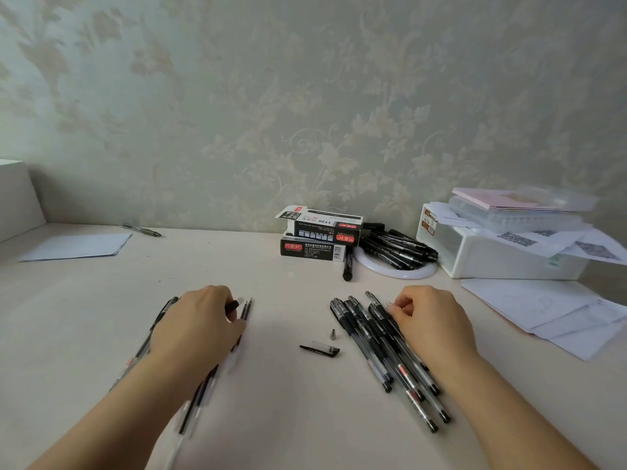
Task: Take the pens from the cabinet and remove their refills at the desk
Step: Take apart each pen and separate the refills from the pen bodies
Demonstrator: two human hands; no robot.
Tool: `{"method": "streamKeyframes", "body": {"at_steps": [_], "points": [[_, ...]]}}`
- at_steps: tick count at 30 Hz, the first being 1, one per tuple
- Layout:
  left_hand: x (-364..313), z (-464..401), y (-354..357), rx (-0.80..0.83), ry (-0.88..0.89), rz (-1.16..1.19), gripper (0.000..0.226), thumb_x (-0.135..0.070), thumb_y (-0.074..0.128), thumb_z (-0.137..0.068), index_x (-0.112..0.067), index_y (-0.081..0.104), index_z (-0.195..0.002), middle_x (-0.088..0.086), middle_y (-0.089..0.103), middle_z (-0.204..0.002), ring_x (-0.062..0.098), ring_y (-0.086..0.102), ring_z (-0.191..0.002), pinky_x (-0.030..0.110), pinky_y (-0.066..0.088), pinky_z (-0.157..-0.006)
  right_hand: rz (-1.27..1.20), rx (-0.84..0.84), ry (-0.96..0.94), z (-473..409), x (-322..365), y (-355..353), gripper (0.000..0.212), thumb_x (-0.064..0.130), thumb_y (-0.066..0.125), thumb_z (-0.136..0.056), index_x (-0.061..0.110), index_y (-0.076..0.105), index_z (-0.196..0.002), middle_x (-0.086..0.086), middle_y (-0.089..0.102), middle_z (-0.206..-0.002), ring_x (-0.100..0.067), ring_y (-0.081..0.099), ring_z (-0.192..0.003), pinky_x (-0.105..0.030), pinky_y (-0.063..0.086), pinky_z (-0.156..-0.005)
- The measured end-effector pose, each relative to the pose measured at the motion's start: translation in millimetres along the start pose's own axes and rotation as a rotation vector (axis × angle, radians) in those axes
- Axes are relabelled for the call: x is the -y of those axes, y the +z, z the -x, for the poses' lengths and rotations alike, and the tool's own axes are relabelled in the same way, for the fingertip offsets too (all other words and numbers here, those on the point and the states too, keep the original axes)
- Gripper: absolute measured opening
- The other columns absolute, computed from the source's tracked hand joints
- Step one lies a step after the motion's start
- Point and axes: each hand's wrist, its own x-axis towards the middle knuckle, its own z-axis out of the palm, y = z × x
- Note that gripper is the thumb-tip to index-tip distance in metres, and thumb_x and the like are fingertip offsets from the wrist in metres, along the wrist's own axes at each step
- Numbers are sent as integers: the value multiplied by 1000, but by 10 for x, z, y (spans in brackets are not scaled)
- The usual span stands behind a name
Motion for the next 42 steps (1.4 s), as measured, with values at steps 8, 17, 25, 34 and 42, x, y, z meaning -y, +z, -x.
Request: {"method": "streamKeyframes", "body": {"at_steps": [8,17,25,34,42], "points": [[3,12,29,70,17,-86,18,-38,65,-79,-22,57,-84,-6,60,-85,18,56,-83,28,48,-67,-136,-79,-213,111,236,26,14,31,61,-92,24,69,-83,10,65,-80,-11,57,-66,-33,53,-62],[-38,-21,159,42,9,-127,15,-32,56,-84,-17,55,-82,-1,59,-83,22,56,-83,28,39,-59,-198,-50,-320,196,343,94,10,30,64,-91,25,71,-85,10,65,-80,-7,56,-69,-32,52,-65],[-59,-25,159,13,19,-188,16,-28,51,-87,-17,48,-77,-1,56,-81,23,54,-80,27,32,-52,-174,-42,-339,200,355,123,12,30,63,-91,24,71,-84,9,65,-80,-8,54,-67,-32,51,-64],[-217,11,97,-152,229,184,13,-30,57,-84,-21,53,-77,-6,58,-70,12,55,-66,30,44,-57,-605,37,-186,209,422,115,7,31,72,-86,28,74,-79,12,70,-71,-6,61,-59,-16,49,-60],[-427,185,229,-22,519,399,8,-37,59,-86,-34,55,-81,-19,56,-72,-4,51,-69,15,33,-54,-1154,408,28,276,560,144,12,15,64,-93,12,74,-88,-7,76,-81,-15,70,-70,-23,56,-66]]}}
